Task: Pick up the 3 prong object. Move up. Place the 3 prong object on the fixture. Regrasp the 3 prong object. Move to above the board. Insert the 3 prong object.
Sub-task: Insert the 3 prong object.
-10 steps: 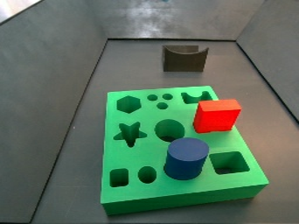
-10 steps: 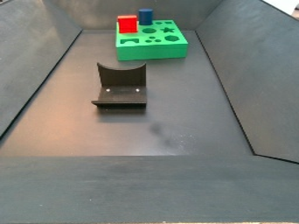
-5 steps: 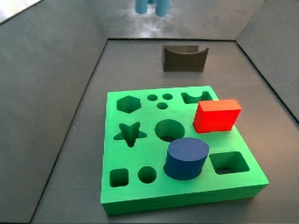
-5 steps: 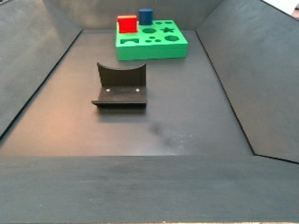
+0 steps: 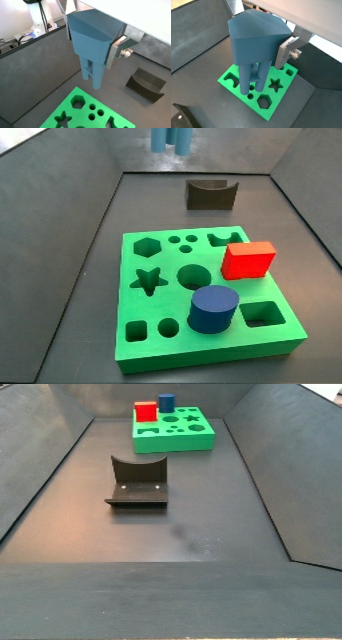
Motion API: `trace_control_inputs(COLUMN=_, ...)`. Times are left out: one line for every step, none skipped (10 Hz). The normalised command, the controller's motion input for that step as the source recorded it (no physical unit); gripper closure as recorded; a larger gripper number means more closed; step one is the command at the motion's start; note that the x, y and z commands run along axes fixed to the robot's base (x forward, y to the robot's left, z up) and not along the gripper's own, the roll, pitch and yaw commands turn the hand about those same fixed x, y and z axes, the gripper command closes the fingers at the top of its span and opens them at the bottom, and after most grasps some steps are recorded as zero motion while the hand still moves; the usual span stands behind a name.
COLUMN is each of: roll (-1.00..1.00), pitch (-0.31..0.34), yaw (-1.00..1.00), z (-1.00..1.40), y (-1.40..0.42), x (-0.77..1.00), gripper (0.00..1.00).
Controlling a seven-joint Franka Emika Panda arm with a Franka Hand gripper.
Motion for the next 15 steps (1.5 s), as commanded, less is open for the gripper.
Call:
trace_control_inputs(roll=0.0, pitch=0.0, yaw=0.0, z=-0.02, y=0.0, x=0.0, gripper=1.0)
trace_control_inputs(roll=-0.1, pitch=0.0, yaw=0.0, z=-0.17, y=0.03, x=0.0, gripper=1.0)
trace_control_inputs(roll=-0.19, pitch=-0.013, yaw=0.0, z=-0.3, y=0.12, x=0.0, gripper=1.0)
trace_control_inputs(roll=-0.26, pitch=-0.02, yaw=0.0, z=-0.33, y=0.17, x=0.03, gripper=1.0)
trace_control_inputs(roll=-0.29, pitch=-0.031, yaw=-0.07, z=-0.35, y=0.17, x=0.06, gripper=1.0)
trace_control_inputs(roll=-0.29, pitch=-0.047, yaw=-0.17, z=-0.29, y=0.15, x=0.09, gripper=1.0)
trace_control_inputs(roll=-0.3, pitch=-0.064, yaw=-0.32, z=-0.21, y=0.12, x=0.11, gripper=1.0)
trace_control_inputs(roll=-0.26, pitch=-0.067, yaw=-0.51, z=-0.16, y=0.08, x=0.15, gripper=1.0)
trace_control_inputs(roll=-0.23, pitch=-0.059, yaw=-0.65, z=-0.12, y=0.06, x=0.17, gripper=1.0)
trace_control_inputs(roll=-0.23, pitch=-0.077, yaw=-0.74, z=-0.09, y=0.03, x=0.13, gripper=1.0)
trace_control_inputs(roll=-0.23, pitch=-0.079, yaw=-0.75, z=-0.06, y=0.03, x=0.14, gripper=1.0)
trace_control_inputs(roll=-0.25, pitch=-0.084, yaw=-0.75, z=-0.05, y=0.02, x=0.18, gripper=1.0)
trace_control_inputs(roll=-0.24, pitch=-0.099, yaw=-0.8, z=-0.07, y=0.0, x=0.17, gripper=1.0)
trace_control_inputs(roll=-0.22, pitch=-0.094, yaw=-0.83, z=-0.07, y=0.0, x=0.16, gripper=1.0)
trace_control_inputs(roll=-0.18, pitch=-0.089, yaw=-0.88, z=-0.1, y=0.0, x=0.15, gripper=1.0)
